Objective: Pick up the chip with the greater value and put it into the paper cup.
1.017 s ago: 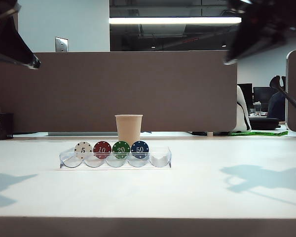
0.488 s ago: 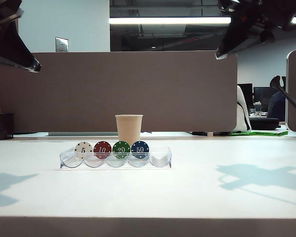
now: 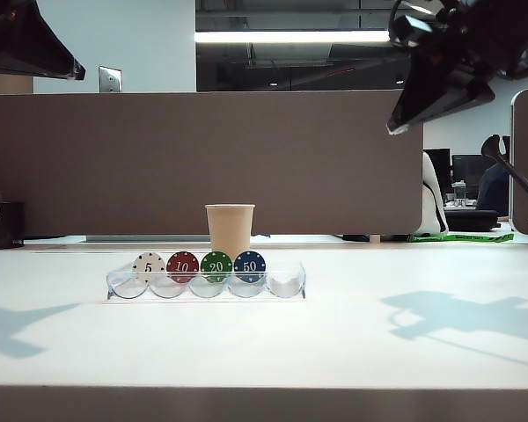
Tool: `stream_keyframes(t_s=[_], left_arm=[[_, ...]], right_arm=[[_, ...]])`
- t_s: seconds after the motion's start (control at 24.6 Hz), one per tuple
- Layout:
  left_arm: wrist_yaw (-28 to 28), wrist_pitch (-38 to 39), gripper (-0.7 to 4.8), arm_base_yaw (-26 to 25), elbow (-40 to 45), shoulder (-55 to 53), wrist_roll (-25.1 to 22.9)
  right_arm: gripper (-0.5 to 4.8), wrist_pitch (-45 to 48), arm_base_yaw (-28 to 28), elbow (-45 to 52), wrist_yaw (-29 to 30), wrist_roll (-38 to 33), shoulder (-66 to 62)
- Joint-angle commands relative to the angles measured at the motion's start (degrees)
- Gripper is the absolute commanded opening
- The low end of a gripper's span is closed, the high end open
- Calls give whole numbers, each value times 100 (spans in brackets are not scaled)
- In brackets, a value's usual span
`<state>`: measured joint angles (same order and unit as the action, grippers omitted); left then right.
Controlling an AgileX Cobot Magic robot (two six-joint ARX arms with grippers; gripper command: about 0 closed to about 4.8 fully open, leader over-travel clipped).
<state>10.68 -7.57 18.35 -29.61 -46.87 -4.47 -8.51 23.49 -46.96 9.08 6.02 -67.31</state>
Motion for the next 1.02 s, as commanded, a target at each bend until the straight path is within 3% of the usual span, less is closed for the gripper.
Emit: stream_keyframes(t_s=[0.04,0.33,0.61,0.73,1.02], left_arm=[[9,-63,-6,0,-28,13,2],[114,391,-6,0,-33,13,63],[114,1469,-6,0,-280,-188,192],[116,1591,-6,0,-529,-367,177],[247,1482,-6,0,-887,-597,138]], right_arm=[[-1,42,2,-28,22,-24,-37],[-1,72,2,-221,-15,-280,-256],[-1,-494,15,-1250,-2,-411,-977],[-1,-592,15,-1604,0,-398,-1252],[-1,-741,13,-2444,431,330,-1867]])
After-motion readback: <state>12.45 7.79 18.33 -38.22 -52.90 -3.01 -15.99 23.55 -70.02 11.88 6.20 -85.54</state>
